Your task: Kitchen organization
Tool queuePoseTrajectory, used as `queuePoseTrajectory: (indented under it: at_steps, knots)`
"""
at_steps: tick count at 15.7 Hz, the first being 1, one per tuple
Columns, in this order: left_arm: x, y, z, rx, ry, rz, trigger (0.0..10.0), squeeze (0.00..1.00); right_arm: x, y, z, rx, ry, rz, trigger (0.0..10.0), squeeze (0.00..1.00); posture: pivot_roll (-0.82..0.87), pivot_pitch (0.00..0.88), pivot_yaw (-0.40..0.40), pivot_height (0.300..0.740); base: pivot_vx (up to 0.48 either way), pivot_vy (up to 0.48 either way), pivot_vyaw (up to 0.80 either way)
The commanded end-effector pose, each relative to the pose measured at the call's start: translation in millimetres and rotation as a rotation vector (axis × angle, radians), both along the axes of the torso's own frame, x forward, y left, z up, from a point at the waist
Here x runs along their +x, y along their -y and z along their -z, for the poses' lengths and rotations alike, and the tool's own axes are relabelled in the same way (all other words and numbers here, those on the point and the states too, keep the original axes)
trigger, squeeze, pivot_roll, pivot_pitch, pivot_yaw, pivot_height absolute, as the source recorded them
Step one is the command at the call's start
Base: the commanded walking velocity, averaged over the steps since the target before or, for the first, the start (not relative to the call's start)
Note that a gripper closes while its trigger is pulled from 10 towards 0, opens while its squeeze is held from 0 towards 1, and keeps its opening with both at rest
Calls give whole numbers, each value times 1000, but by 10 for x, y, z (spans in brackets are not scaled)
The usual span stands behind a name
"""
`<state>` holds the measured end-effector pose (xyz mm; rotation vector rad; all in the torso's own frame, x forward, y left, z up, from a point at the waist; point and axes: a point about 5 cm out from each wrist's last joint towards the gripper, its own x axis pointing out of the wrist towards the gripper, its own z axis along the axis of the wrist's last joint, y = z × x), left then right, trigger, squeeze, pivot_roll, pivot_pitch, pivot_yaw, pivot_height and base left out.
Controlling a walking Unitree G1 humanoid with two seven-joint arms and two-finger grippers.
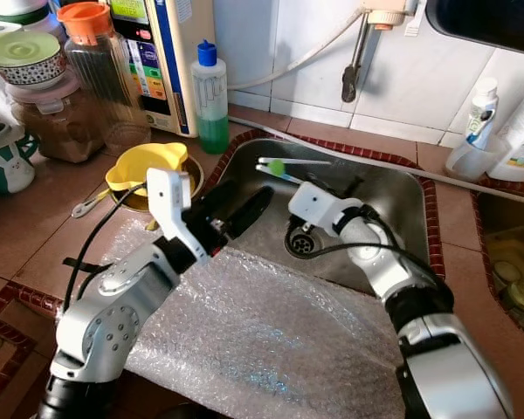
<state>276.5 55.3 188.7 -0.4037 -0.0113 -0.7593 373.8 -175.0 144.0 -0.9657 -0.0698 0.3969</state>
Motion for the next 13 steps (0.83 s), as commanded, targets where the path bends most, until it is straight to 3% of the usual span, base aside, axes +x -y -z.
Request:
queuePoseTrajectory:
  at_steps: [1, 2, 3, 6, 7, 8, 13]
  knots:
    - [-32, 13, -35, 13, 16, 6, 10000, 1000, 35, 72, -3, 17, -40, 39, 3412, 0, 35, 98, 5, 740, 0, 0, 0]
    - [-38, 10, -29, 28, 21, 2, 10000, 1000, 39, 104, 48, 9, -78, 62, 7255, 0, 39, 98, 4, 740, 0, 0, 0]
    - [-43, 9, -25, 35, 23, -2, 10000, 1000, 39, 123, 92, -6, -107, 77, 10000, 0, 41, 98, 4, 740, 0, 0, 0]
    - [-59, 16, -20, 51, 30, 3, 10000, 1000, 37, 197, 163, -16, -155, 130, 10000, 0, 42, 99, 6, 740, 0, 0, 0]
    - [-64, 19, -15, 51, 29, 7, 10000, 1000, 32, 238, 188, -17, -172, 158, 10000, 588, 42, 99, 6, 740, 0, 0, 0]
    - [-69, 20, -8, 59, 29, 8, 10000, 1000, 24, 289, 222, -6, -199, 190, 10000, 1000, 42, 102, 8, 740, 0, 0, 0]
    - [-68, 19, 0, 75, 31, 6, 10000, 1000, -11, 346, 305, -6, -259, 214, 10000, 1000, 42, 105, 9, 740, 0, 0, 0]
